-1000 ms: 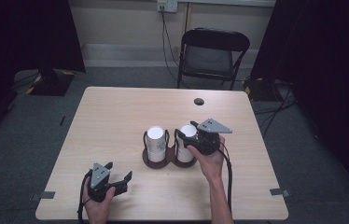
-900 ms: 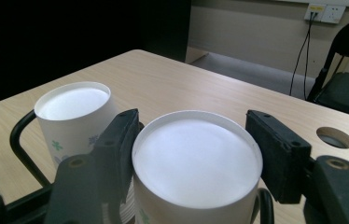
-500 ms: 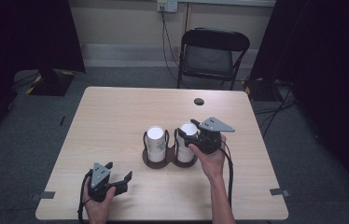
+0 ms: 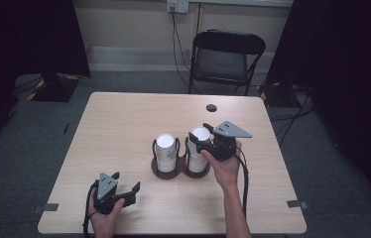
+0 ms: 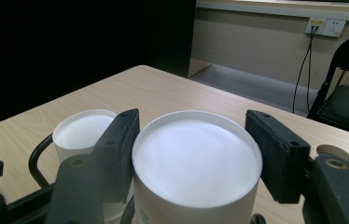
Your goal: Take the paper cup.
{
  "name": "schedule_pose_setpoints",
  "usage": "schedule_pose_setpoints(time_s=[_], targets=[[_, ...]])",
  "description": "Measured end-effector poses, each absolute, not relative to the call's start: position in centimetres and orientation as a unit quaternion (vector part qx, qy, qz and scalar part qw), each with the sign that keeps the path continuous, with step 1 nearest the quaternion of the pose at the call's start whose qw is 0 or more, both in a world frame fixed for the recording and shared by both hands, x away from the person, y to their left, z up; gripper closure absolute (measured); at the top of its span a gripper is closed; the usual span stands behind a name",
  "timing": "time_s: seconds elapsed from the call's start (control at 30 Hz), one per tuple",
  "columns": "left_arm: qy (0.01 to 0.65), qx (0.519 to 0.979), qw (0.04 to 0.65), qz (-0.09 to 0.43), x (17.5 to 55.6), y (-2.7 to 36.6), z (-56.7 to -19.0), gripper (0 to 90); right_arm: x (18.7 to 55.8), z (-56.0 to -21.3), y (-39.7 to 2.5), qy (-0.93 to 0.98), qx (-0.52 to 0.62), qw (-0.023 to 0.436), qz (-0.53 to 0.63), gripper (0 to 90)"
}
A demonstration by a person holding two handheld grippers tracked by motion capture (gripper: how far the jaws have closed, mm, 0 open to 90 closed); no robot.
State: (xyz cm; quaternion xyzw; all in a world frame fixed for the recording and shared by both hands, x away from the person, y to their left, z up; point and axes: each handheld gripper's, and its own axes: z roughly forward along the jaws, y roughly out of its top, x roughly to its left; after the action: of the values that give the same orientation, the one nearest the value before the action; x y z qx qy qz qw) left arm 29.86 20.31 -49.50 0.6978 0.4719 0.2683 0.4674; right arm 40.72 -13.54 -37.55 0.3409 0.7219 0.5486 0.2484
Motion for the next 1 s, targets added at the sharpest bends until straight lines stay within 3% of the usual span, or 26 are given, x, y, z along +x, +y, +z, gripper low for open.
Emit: schedule_pose_setpoints(time_s=[1.0], targets=[[0.476,0.704,0.457,0.263,30.2,20.0,-49.5,16.3,40.3,-35.5,-14.2,0.701,0.338,0.262,0.570,37.1]])
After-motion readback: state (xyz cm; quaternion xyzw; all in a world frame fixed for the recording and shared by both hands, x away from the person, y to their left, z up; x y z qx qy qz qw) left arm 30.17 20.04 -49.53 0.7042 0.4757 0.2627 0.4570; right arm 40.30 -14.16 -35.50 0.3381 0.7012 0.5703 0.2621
